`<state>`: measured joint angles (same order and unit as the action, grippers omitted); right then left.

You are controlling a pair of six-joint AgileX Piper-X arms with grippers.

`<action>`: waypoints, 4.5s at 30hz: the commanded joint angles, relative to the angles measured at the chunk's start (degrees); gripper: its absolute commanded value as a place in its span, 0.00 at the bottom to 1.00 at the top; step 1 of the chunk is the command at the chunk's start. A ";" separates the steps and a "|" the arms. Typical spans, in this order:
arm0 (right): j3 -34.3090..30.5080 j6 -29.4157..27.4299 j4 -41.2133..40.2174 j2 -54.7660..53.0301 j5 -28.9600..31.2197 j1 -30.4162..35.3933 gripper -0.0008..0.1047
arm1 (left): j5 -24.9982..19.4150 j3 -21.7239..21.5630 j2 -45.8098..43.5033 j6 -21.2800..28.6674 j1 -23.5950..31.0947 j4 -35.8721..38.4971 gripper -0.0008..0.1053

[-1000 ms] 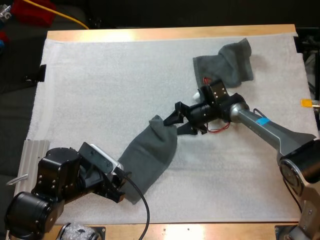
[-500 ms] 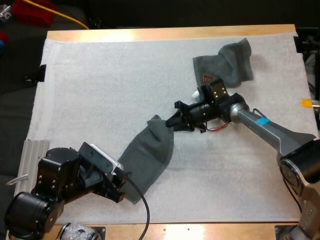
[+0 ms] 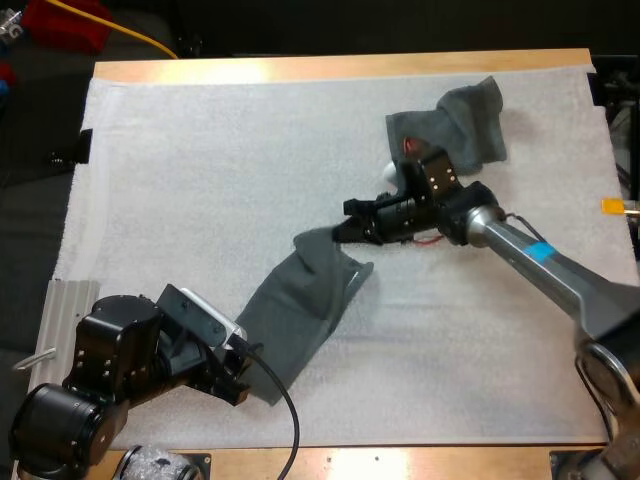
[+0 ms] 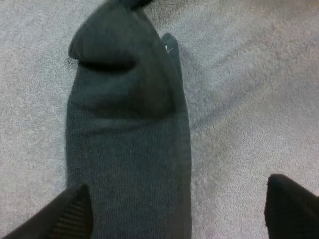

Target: Pick towel from pile, fold and stack

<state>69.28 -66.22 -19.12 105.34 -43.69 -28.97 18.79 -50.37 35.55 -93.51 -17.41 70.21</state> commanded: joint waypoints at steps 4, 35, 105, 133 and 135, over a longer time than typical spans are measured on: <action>0.06 -2.38 0.45 -5.26 5.04 0.07 0.01 | -0.17 -0.61 -0.09 -0.43 -0.20 0.20 0.66; 27.84 -26.24 -26.46 -18.62 31.10 -10.88 0.01 | -0.17 -0.61 -0.09 -0.43 -0.20 0.20 0.66; -10.10 -29.87 -24.78 -16.74 36.14 -39.22 0.01 | -5.36 -0.61 -0.09 -0.43 -0.20 -1.56 0.66; -10.10 -15.34 -0.69 -17.08 40.35 -39.22 0.74 | -5.36 -0.61 -0.09 -0.43 -0.20 -1.27 0.66; -10.10 -15.34 -2.90 -17.75 43.14 -39.13 0.71 | -5.36 -0.61 -0.09 -0.43 -0.20 -0.89 0.66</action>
<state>58.73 -81.42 -21.51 88.47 -1.48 -68.20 14.03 -50.37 35.55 -93.51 -17.41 69.02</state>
